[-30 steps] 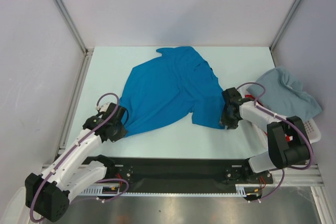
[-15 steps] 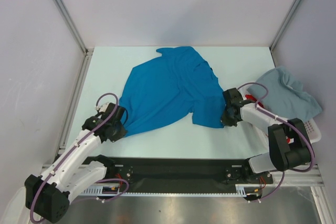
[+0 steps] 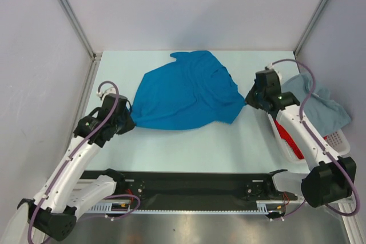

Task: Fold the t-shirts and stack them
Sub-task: Flatten the tshirt out

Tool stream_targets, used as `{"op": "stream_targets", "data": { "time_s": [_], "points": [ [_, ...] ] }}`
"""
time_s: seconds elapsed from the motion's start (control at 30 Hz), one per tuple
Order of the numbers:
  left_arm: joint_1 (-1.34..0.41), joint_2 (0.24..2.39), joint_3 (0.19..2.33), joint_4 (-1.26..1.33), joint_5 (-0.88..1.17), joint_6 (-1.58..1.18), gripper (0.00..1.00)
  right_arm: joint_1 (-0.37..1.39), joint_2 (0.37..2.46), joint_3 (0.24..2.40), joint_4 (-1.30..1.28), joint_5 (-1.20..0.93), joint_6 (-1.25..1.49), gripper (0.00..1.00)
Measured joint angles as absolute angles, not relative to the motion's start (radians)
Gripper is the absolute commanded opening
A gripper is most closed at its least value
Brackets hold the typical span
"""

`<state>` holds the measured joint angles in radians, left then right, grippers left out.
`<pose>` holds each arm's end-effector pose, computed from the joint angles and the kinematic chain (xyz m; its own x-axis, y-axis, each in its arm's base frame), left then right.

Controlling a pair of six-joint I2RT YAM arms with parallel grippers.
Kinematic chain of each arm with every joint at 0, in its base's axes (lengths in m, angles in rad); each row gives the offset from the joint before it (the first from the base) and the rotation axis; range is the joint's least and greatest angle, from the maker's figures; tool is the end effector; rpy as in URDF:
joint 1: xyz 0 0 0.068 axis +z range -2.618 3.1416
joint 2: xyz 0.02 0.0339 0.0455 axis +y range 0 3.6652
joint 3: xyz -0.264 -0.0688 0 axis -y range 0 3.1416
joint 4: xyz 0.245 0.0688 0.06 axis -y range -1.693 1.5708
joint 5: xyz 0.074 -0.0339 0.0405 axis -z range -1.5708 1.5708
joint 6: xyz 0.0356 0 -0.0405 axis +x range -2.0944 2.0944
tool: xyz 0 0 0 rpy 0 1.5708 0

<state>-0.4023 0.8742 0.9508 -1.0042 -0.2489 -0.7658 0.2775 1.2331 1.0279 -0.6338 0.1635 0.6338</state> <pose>0.1464 -0.0528 0.3077 -0.6995 -0.4324 -0.5689 -0.3348 0.9017 -0.2736 0.2493 0.0650 0.2902 -0.6747 0.4154 -0.6101 0.2902 0.9093 0.2981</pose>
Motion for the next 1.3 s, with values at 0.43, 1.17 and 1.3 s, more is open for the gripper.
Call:
{"op": "stream_targets", "data": {
  "time_s": [0.43,1.17,1.3],
  "points": [
    [-0.39,1.029,1.43,-0.984,-0.242,-0.509,0.0,0.128,1.21,1.532,-0.509,0.043,0.543,0.0],
    [-0.234,1.322,2.09,-0.987,-0.329,-0.241,0.0,0.113,1.382,1.98,-0.109,-0.043,0.42,0.0],
    [-0.2,1.314,2.077,-1.008,-0.299,-0.282,0.0,0.113,1.398,1.996,-0.128,-0.055,0.421,0.0]
  ]
}}
